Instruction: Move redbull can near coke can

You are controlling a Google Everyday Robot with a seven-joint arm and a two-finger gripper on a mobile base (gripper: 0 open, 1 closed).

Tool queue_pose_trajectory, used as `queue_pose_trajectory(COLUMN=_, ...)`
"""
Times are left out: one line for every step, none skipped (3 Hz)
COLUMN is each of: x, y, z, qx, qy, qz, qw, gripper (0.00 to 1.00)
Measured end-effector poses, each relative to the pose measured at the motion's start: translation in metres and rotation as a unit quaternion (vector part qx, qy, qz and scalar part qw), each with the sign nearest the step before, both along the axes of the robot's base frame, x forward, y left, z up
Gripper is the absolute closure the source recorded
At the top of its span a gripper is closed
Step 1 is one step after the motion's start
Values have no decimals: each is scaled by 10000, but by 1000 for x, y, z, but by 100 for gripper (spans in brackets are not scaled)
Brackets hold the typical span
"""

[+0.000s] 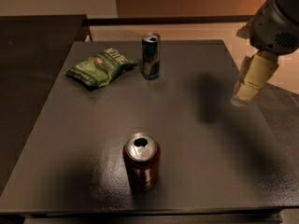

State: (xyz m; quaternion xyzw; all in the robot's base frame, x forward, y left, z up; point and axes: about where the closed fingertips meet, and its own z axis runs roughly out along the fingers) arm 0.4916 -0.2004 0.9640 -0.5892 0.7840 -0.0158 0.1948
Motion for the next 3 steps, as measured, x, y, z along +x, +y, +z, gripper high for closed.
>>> queue_pose_trajectory(x=36, y=12, z=-2, qx=373, qy=-143, qz=-61, qw=9992, gripper=0)
queue_pose_trajectory(x=76, y=27, z=-4, qx=747, qy=-285, qz=-109, qw=9967, gripper=0)
queue_pose_trajectory(x=114, y=39, z=-12, qx=1114, qy=-235, qz=-307, qw=9930, gripper=0)
